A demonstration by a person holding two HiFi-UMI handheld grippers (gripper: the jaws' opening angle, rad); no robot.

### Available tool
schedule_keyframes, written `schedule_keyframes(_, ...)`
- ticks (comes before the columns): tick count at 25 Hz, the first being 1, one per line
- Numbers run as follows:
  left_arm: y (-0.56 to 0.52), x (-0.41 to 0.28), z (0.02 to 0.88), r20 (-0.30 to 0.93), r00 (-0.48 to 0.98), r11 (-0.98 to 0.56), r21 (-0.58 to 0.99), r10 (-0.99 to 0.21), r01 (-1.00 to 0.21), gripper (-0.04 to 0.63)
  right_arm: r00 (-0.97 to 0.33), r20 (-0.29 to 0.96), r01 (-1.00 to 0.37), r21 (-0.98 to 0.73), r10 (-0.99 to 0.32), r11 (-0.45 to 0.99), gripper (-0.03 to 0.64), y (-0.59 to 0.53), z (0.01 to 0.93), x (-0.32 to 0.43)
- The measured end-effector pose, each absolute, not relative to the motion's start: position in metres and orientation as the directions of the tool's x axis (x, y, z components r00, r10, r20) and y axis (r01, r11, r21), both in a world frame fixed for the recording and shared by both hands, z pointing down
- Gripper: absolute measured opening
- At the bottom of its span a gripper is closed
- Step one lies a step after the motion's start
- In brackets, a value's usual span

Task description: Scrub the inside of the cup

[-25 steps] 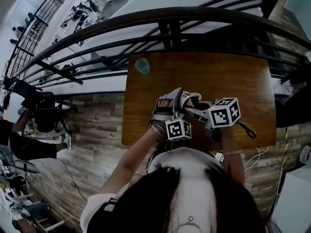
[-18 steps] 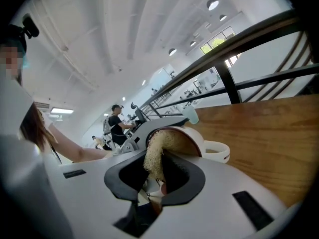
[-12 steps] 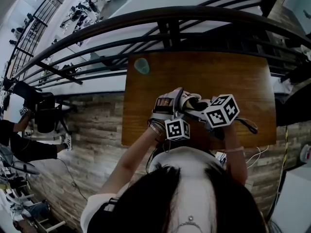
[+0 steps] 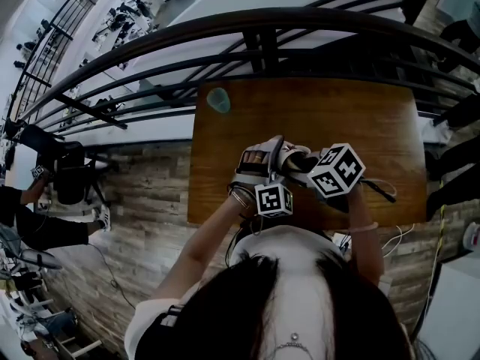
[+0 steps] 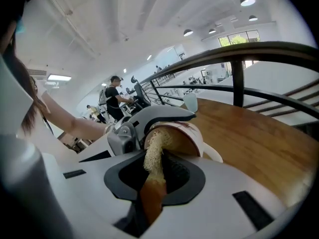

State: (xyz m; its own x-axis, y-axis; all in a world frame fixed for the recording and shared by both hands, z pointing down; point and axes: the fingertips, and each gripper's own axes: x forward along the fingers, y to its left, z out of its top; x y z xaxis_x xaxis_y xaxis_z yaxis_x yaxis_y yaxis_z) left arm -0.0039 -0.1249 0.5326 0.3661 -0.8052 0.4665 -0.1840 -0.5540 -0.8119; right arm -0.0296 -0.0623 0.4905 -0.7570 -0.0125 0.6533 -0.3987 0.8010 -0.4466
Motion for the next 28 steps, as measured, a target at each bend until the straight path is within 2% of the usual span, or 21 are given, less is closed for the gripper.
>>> schedule_keyframes(16, -0.121, 0.0, 0.538, 0.476, 0.374, -0.557, -0.817, -0.796, -0.145, 0.388, -0.589, 0.806, -0.394, -0.215, -0.066, 0.894, 0.081, -0.065, 0.507, -0.017)
schedule_keyframes(20, -0.121, -0.001, 0.535, 0.48, 0.364, -0.561, -0.813, -0.798, -0.158, 0.388, -0.596, 0.802, -0.382, -0.224, -0.053, 0.896, 0.081, -0.063, 0.504, -0.018)
schedule_keyframes(28, -0.122, 0.0, 0.534, 0.442, 0.392, -0.535, -0.828, -0.807, -0.168, 0.388, -0.681, 0.732, -0.363, -0.35, 0.01, 0.864, 0.081, -0.056, 0.495, -0.024)
